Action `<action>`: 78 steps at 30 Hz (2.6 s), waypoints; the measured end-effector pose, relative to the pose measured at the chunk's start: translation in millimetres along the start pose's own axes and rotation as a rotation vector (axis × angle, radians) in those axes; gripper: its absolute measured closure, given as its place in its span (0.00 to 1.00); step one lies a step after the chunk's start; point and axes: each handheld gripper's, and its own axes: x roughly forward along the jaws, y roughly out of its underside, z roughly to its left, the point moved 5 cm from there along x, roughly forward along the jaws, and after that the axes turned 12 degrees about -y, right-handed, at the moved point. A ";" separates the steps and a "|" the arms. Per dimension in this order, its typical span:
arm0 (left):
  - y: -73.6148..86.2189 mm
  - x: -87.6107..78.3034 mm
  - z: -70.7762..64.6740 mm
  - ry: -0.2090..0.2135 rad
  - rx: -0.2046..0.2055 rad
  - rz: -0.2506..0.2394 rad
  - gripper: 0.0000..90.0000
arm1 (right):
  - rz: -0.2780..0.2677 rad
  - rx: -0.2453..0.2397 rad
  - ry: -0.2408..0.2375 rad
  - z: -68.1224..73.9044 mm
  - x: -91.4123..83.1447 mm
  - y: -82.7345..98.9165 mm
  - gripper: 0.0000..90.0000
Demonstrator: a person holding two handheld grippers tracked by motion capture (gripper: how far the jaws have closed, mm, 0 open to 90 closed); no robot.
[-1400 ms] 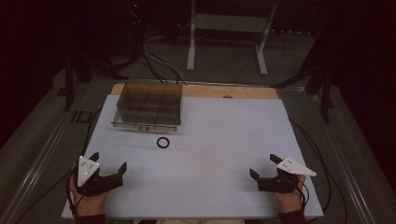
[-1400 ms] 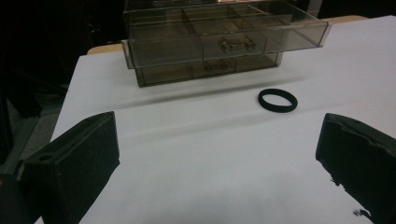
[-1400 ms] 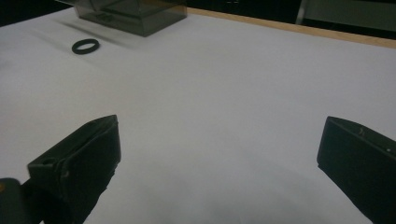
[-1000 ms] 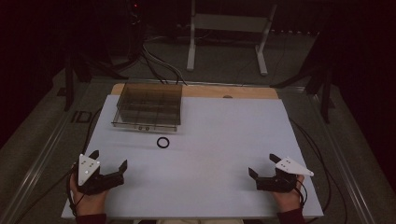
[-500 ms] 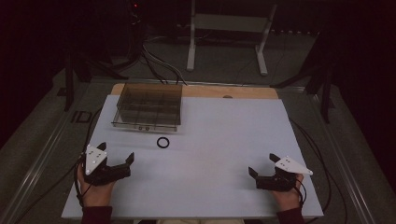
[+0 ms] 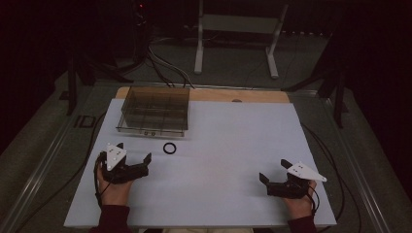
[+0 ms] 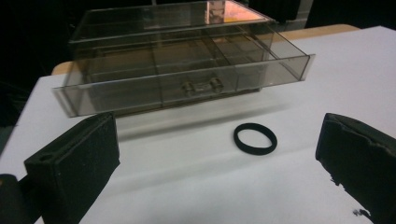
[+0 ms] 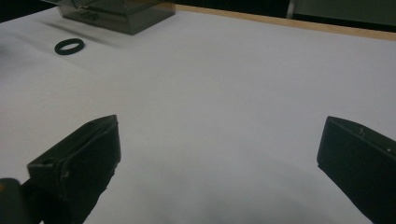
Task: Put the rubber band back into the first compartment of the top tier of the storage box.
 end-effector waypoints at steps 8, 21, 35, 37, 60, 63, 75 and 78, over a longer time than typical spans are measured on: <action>0.4 15.8 -9.4 -0.003 0.015 0.024 0.01 | 0.008 -0.013 -0.001 1.7 3.4 -0.4 0.00; 6.5 44.6 -25.0 -0.027 0.048 0.077 0.01 | 0.010 -0.016 -0.002 1.7 3.6 -0.7 0.00; 11.0 72.0 -44.6 -0.011 0.103 0.161 0.01 | 0.016 -0.022 -0.021 4.9 5.6 -2.3 0.00; 10.1 75.5 -47.0 -0.019 0.111 0.166 0.02 | 0.016 -0.021 -0.019 4.8 5.6 -2.2 0.00; 21.3 102.2 -60.0 0.060 0.113 0.360 0.72 | 0.029 -0.020 -0.023 4.7 7.6 -1.4 0.00; 21.2 100.3 -63.6 0.082 0.130 0.361 0.86 | 0.030 -0.020 -0.022 4.5 7.8 -1.3 0.00; 18.1 94.6 -62.7 0.133 0.115 0.379 0.99 | 0.028 -0.018 -0.021 4.1 7.5 -1.3 0.00; 11.8 87.4 -62.7 0.146 0.112 0.351 0.99 | 0.028 -0.017 -0.022 4.1 7.5 -1.2 0.00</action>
